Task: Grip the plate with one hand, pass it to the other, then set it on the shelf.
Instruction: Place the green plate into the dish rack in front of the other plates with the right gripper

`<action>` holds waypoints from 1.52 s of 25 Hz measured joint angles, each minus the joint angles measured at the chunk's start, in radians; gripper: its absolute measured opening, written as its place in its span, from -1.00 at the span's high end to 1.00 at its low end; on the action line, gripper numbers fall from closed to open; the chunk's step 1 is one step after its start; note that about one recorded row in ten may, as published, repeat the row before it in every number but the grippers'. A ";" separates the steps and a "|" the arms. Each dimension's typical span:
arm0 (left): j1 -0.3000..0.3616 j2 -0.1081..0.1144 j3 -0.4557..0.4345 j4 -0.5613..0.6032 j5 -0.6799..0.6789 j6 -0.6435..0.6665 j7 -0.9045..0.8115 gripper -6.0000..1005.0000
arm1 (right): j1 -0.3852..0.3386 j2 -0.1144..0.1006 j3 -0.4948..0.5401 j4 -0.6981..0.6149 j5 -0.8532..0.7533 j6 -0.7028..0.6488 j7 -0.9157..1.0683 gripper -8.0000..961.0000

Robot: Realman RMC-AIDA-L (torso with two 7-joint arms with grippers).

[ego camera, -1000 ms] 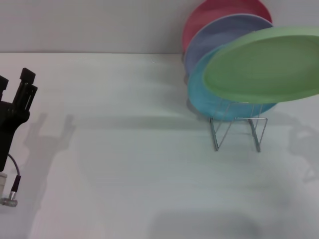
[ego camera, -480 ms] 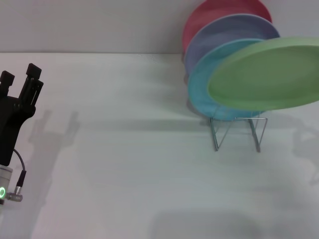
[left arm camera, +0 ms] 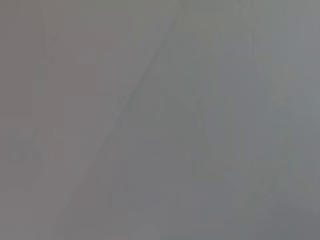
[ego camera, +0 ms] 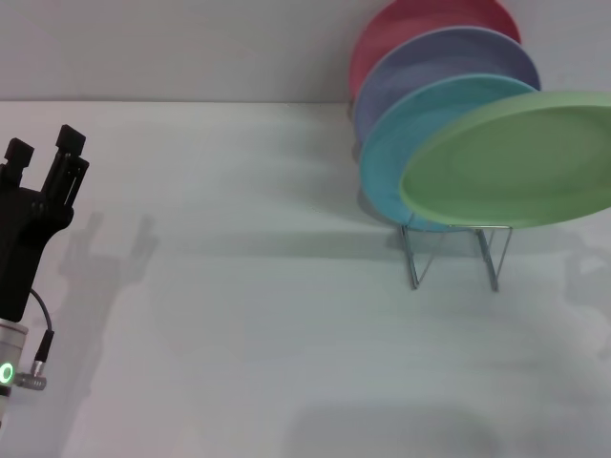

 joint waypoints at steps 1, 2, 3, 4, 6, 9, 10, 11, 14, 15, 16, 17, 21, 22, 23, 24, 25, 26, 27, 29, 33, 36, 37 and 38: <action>0.000 0.000 0.000 0.000 0.000 0.000 0.000 -0.61 | 0.000 0.000 0.000 0.000 0.000 0.000 0.000 0.95; 0.000 0.000 0.000 0.002 0.001 0.000 0.000 -0.61 | 0.003 0.000 0.000 -0.004 0.000 0.004 0.000 0.95; 0.001 0.000 0.000 0.007 0.001 0.000 0.000 -0.61 | 0.005 0.000 0.000 -0.008 -0.001 0.009 0.000 0.95; 0.002 0.000 0.000 0.008 0.001 0.000 0.000 -0.61 | 0.006 0.000 0.000 -0.011 -0.001 0.013 0.000 0.95; 0.003 0.000 0.000 0.011 0.001 0.000 0.000 -0.61 | 0.012 0.000 0.000 -0.014 -0.002 0.023 0.000 0.95; 0.003 0.000 0.000 0.012 0.001 0.000 0.000 -0.61 | 0.015 0.000 0.000 -0.015 -0.004 0.037 0.000 0.95; 0.005 0.000 0.000 0.019 0.001 0.000 0.000 -0.61 | 0.017 0.000 0.000 -0.015 -0.004 0.049 0.000 0.95; 0.005 0.000 0.000 0.019 0.001 0.000 0.000 -0.61 | 0.017 0.000 0.000 -0.015 -0.004 0.049 0.000 0.95; 0.005 0.000 0.000 0.021 0.000 0.000 0.000 -0.61 | 0.018 0.000 0.000 -0.014 -0.011 0.065 0.000 0.95; 0.005 0.000 0.000 0.021 0.000 0.000 0.000 -0.61 | 0.017 0.001 0.000 -0.013 -0.016 0.071 0.000 0.95; 0.005 0.000 0.000 0.021 0.000 0.000 0.000 -0.61 | 0.017 0.001 0.000 -0.013 -0.016 0.071 0.000 0.95; 0.005 0.000 0.000 0.021 0.000 0.000 0.000 -0.61 | 0.016 0.002 0.000 -0.012 -0.017 0.075 0.000 0.95; 0.005 0.000 0.000 0.021 0.000 0.000 0.000 -0.61 | 0.011 0.003 0.000 -0.010 -0.018 0.090 0.000 0.95; 0.005 0.000 0.000 0.021 0.000 0.000 0.000 -0.61 | 0.010 0.003 0.000 -0.010 -0.018 0.096 0.000 0.95; 0.005 0.000 0.000 0.021 0.000 0.000 0.000 -0.61 | 0.009 0.003 0.000 -0.009 -0.018 0.101 0.000 0.95; 0.005 0.000 0.000 0.021 0.000 0.000 0.000 -0.61 | 0.009 0.003 0.000 -0.009 -0.018 0.105 0.000 0.95; 0.005 0.000 0.000 0.021 0.000 0.000 0.000 -0.61 | 0.009 0.003 0.000 -0.009 -0.018 0.111 0.000 0.95; 0.005 0.000 0.000 0.021 0.000 0.000 0.000 -0.61 | 0.009 0.003 0.000 -0.009 -0.018 0.111 0.000 0.95; 0.005 0.000 0.000 0.020 0.000 0.000 0.000 -0.61 | 0.009 0.003 0.000 -0.009 -0.018 0.117 0.000 0.95; 0.005 0.001 0.000 0.020 0.000 0.001 0.000 -0.61 | 0.009 0.003 0.000 -0.009 -0.019 0.120 0.000 0.95; 0.005 0.001 0.000 0.017 0.000 0.005 -0.002 -0.61 | 0.011 0.005 -0.001 -0.007 -0.027 0.136 0.000 0.95; 0.005 0.002 0.000 0.016 0.000 0.006 -0.003 -0.61 | 0.014 0.006 -0.001 0.001 -0.031 0.146 -0.003 0.95; 0.005 0.002 0.000 0.016 0.000 0.006 -0.003 -0.60 | 0.015 0.006 -0.002 0.009 -0.033 0.153 -0.007 0.95; 0.005 0.002 0.000 0.016 0.000 0.006 -0.003 -0.60 | 0.015 0.006 -0.002 0.009 -0.033 0.153 -0.007 0.95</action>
